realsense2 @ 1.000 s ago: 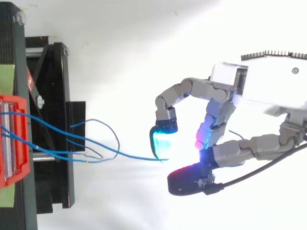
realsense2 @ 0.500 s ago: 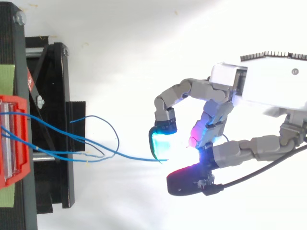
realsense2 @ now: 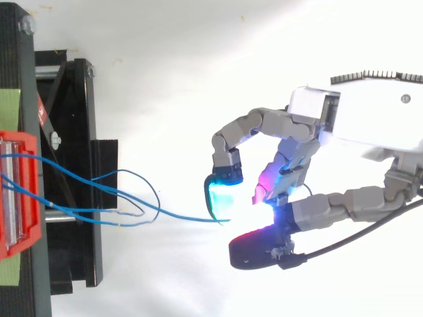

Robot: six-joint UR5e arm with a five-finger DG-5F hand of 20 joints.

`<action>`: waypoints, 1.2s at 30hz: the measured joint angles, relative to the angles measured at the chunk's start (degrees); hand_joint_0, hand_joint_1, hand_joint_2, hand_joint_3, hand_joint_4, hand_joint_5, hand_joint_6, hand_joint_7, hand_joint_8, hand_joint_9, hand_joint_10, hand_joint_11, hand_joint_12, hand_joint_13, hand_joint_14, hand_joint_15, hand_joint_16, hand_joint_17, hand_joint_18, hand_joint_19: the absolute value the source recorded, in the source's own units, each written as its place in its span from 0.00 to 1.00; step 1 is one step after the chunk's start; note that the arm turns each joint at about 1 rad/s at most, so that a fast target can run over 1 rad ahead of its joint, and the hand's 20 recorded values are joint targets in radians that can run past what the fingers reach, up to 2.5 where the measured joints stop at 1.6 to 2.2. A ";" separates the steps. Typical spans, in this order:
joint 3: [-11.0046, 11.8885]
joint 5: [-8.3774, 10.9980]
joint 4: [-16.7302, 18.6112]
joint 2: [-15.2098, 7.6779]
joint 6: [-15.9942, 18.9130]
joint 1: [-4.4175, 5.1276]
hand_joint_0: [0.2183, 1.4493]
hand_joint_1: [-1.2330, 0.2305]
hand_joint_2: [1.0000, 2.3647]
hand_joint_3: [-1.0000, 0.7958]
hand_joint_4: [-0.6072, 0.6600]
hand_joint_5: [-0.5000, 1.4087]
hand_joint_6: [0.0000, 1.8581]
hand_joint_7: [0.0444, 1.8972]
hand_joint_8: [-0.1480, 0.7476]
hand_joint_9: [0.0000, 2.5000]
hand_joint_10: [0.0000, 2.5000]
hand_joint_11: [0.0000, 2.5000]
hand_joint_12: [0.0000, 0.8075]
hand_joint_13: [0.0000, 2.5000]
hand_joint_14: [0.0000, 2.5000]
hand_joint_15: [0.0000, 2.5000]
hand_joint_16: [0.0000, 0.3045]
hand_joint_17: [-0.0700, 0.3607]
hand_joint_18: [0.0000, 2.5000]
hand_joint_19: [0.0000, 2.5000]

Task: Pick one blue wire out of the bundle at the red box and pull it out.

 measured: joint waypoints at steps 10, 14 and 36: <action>0.00 0.04 0.00 0.01 0.00 0.00 0.23 0.30 0.64 0.50 0.34 0.24 0.50 0.73 0.59 0.46 0.00 0.13 0.57 0.45 0.01 0.22 0.20 0.49 0.42 0.18; 0.00 0.04 0.00 -0.01 0.00 0.00 0.23 0.30 0.65 0.50 0.34 0.24 0.50 0.73 0.58 0.46 0.00 0.13 0.57 0.45 0.01 0.23 0.20 0.49 0.42 0.18; 0.00 0.09 0.01 -0.03 0.00 0.00 0.23 0.30 0.62 0.51 0.34 0.24 0.50 0.73 0.58 0.47 0.00 0.14 0.57 0.46 0.01 0.23 0.21 0.49 0.42 0.18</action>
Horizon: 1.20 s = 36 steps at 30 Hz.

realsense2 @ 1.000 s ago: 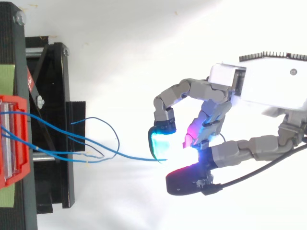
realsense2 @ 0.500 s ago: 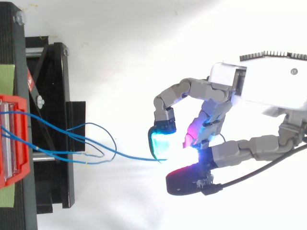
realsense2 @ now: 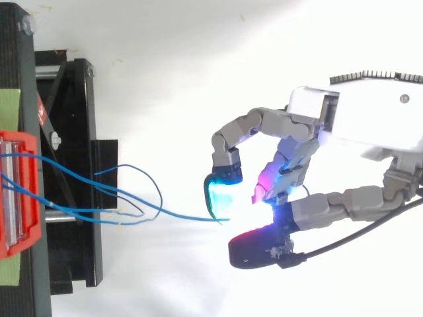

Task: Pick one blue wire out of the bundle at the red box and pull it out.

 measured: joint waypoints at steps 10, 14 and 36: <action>-0.01 0.00 0.00 0.02 0.00 0.00 0.23 0.30 0.62 0.51 0.34 0.24 0.50 0.73 0.58 0.46 0.00 0.14 0.57 0.46 0.01 0.23 0.21 0.49 0.42 0.18; -0.01 0.00 0.00 0.00 0.00 0.01 0.23 0.30 0.62 0.51 0.34 0.24 0.50 0.73 0.58 0.47 0.00 0.14 0.57 0.46 0.01 0.23 0.21 0.49 0.42 0.18; 0.00 0.00 0.00 0.05 0.00 0.00 0.23 0.30 0.62 0.51 0.34 0.24 0.50 0.73 0.58 0.47 0.00 0.14 0.58 0.46 0.01 0.24 0.21 0.49 0.43 0.18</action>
